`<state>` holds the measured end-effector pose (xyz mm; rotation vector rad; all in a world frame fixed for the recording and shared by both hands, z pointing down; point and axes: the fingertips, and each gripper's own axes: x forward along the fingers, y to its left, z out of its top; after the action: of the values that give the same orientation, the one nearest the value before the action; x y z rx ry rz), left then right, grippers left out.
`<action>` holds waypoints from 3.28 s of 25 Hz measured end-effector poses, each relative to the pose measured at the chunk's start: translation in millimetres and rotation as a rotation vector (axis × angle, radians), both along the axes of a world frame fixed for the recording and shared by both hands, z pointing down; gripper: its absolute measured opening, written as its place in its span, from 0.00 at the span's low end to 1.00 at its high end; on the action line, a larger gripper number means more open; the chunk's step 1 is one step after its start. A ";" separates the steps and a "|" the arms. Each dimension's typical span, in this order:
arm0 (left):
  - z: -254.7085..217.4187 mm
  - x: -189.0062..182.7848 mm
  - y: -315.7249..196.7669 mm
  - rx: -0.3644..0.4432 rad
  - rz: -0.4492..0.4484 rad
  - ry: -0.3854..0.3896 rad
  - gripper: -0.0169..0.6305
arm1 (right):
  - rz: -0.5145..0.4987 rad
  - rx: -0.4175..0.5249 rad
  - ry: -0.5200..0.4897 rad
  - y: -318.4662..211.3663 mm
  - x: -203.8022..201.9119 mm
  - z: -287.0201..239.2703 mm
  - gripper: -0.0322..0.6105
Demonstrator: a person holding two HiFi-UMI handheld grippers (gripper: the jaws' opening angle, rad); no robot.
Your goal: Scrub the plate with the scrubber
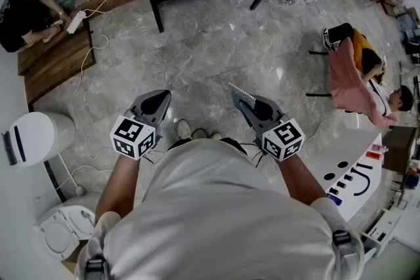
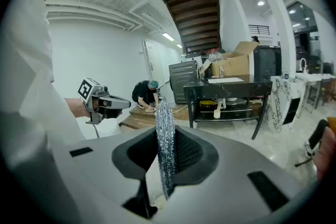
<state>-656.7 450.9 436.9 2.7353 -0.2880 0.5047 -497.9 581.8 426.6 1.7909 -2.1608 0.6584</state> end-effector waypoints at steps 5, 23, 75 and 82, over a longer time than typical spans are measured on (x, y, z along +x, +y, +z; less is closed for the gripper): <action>2.0 2.4 -16.4 0.020 0.016 0.003 0.02 | 0.031 0.007 -0.039 -13.5 1.1 1.6 0.17; -30.8 129.3 -110.4 0.143 -0.040 0.030 0.24 | -0.014 0.094 -0.052 -95.9 101.8 -7.6 0.17; 17.8 539.0 -596.9 -0.050 -0.238 -0.059 0.20 | -0.087 0.158 0.067 -520.0 501.5 -33.3 0.17; 64.2 568.5 -663.1 -0.132 -0.304 -0.176 0.21 | -0.217 0.162 0.088 -588.1 528.8 -27.8 0.17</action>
<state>-88.2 -212.2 501.1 2.4632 -0.6770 0.6522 30.8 -6.3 398.8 1.5925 -2.3610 0.3565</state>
